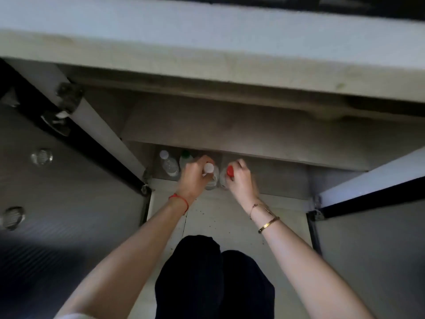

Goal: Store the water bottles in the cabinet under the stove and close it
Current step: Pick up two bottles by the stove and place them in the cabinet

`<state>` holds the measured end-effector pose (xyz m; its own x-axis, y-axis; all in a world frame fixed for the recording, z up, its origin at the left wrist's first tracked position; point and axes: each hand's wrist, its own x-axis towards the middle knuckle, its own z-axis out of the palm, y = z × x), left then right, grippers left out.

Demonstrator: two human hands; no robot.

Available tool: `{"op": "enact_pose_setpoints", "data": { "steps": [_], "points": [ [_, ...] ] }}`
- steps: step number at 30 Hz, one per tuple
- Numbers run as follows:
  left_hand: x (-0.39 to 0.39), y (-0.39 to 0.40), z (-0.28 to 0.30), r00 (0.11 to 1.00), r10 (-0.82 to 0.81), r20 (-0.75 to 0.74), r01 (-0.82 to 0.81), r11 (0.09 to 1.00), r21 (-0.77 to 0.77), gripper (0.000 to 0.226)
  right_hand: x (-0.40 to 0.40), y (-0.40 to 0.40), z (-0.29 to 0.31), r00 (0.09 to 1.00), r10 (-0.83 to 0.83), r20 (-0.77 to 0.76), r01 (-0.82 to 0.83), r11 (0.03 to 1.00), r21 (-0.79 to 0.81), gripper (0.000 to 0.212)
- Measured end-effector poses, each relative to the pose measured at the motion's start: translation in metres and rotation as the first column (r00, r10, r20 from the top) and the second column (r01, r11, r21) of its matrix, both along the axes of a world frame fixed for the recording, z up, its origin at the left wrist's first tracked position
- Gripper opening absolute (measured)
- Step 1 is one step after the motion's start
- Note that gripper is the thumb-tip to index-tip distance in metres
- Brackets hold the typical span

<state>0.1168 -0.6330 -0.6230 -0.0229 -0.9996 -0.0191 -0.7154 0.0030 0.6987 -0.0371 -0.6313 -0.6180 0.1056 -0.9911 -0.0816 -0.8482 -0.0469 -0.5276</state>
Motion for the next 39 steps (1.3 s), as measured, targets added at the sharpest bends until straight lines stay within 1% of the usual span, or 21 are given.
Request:
{"op": "enact_pose_setpoints", "data": {
  "steps": [3, 6, 9, 12, 18, 23, 25, 27, 29, 31, 33, 35, 39],
  "points": [
    [0.009, -0.018, -0.046, 0.999, -0.048, -0.005, 0.048, 0.998, -0.041, 0.024, 0.007, -0.016, -0.044, 1.000, 0.021, -0.014, -0.021, 0.999, -0.027, 0.024],
    [0.017, -0.032, -0.080, 0.995, -0.090, -0.031, 0.088, 0.994, -0.064, 0.020, 0.010, -0.031, -0.078, 0.999, 0.041, -0.034, -0.042, 0.999, -0.034, 0.029],
    [0.022, -0.043, -0.105, 0.997, -0.081, -0.022, 0.078, 0.992, -0.094, 0.026, 0.010, -0.046, -0.101, 0.999, 0.014, -0.045, -0.017, 0.998, -0.066, 0.026],
    [0.023, -0.052, -0.121, 0.997, -0.076, -0.033, 0.072, 0.992, -0.101, 0.028, 0.008, -0.060, -0.115, 0.999, 0.003, -0.047, -0.007, 0.997, -0.078, 0.026],
    [0.016, -0.065, -0.136, 0.998, -0.060, 0.001, 0.060, 0.998, -0.035, 0.027, 0.006, -0.078, -0.131, 0.998, 0.001, -0.062, -0.004, 0.999, -0.037, 0.027],
    [0.008, -0.075, -0.136, 0.997, -0.041, 0.058, 0.044, 0.998, -0.053, 0.022, 0.006, -0.085, -0.137, 0.999, -0.013, -0.045, 0.011, 0.999, -0.051, 0.029],
    [0.006, -0.077, -0.137, 0.995, -0.021, 0.093, 0.026, 0.998, -0.051, 0.022, 0.005, -0.084, -0.138, 0.999, -0.029, -0.025, 0.027, 0.998, -0.056, 0.033],
    [0.005, -0.075, -0.137, 0.994, -0.008, 0.112, 0.014, 0.999, -0.050, 0.028, 0.005, -0.082, -0.140, 0.999, -0.043, 0.006, 0.043, 0.998, -0.053, 0.040],
    [0.004, -0.071, -0.136, 0.993, -0.001, 0.119, 0.007, 0.999, -0.047, 0.039, 0.003, -0.077, -0.141, 0.998, -0.053, 0.045, 0.056, 0.997, -0.055, 0.047],
    [0.005, -0.066, -0.137, 0.994, 0.009, 0.112, -0.004, 0.999, -0.042, 0.050, 0.001, -0.070, -0.141, 0.994, -0.057, 0.090, 0.065, 0.995, -0.077, 0.054],
    [0.008, -0.059, -0.138, 0.994, 0.015, 0.107, -0.009, 0.998, -0.057, 0.055, -0.002, -0.060, -0.141, 0.991, -0.068, 0.119, 0.080, 0.991, -0.106, 0.058],
    [0.010, -0.051, -0.138, 0.991, 0.008, 0.133, 0.003, 0.997, -0.081, 0.057, -0.006, -0.048, -0.141, 0.992, -0.071, 0.104, 0.085, 0.987, -0.137, 0.058],
    [0.015, -0.033, -0.123, 0.985, 0.000, 0.173, 0.017, 0.995, -0.095, 0.054, -0.014, -0.028, -0.131, 0.999, -0.027, 0.032, 0.032, 0.984, -0.177, 0.055]
  ]
}}
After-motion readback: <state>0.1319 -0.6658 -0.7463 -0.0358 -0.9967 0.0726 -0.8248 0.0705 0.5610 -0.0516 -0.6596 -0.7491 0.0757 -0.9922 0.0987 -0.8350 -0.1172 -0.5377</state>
